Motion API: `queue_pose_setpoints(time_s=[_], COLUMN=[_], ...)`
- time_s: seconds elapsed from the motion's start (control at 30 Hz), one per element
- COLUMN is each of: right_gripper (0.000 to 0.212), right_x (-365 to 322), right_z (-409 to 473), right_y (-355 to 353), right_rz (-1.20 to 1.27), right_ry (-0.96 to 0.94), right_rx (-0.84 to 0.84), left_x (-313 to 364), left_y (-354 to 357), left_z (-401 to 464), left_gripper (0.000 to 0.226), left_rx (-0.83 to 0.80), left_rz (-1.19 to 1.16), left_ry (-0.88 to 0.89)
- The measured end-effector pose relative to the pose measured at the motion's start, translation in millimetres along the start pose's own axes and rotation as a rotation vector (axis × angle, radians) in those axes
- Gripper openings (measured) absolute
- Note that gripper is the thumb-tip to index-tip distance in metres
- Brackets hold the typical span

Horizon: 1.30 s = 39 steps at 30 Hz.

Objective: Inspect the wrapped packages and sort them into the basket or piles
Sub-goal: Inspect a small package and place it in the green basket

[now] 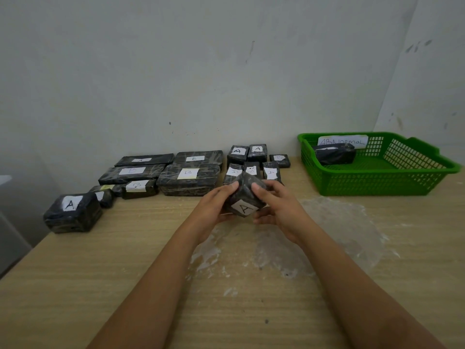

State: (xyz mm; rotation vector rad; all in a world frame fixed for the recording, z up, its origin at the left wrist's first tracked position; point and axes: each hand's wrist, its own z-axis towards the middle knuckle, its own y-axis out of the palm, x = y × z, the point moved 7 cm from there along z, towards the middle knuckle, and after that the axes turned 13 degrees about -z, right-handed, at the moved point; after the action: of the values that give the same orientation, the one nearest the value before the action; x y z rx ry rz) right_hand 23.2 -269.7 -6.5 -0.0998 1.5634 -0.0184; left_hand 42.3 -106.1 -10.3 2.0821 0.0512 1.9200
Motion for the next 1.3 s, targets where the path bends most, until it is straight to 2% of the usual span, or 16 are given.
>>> queue_pose_setpoints(time_s=[0.13,0.2,0.33,0.4,0.53,0.67,0.9,1.3], right_gripper=[0.043,0.043,0.042,0.038,0.038,0.032,0.022,0.029], right_x=[5,6,4,4,0,-6,-8,-8], right_z=[-6,-9,-8,-8,-7,-10,-12,-9], right_y=[15,20,19,18,13,13,16,6], right_rz=[0.011,0.034,0.019,0.001,-0.038,-0.036,-0.063,-0.079], right_ry=[0.053,0.082,0.064,0.057,0.006,-0.048,-0.030,-0.056], right_rx=[-0.136,-0.191,-0.183,-0.152,-0.067,-0.069,-0.074,0.034], left_x=[0,1,3,2,1,0,-1,-4], left_y=[1,2,2,1,1,4,-1,9], left_z=[-1,-3,-3,-3,-3,-4,0,-3], left_gripper=[0.083,0.075,0.045,0.042,0.052,0.065,0.059,0.063], left_rx=[0.009,0.015,0.011,0.011,-0.018,-0.030,0.002,-0.075], left_rz=[0.016,0.013,-0.030,-0.024,-0.040,-0.035,-0.030,-0.001], left_ry=[0.034,0.046,0.032,0.026,0.017,-0.012,0.015,-0.015])
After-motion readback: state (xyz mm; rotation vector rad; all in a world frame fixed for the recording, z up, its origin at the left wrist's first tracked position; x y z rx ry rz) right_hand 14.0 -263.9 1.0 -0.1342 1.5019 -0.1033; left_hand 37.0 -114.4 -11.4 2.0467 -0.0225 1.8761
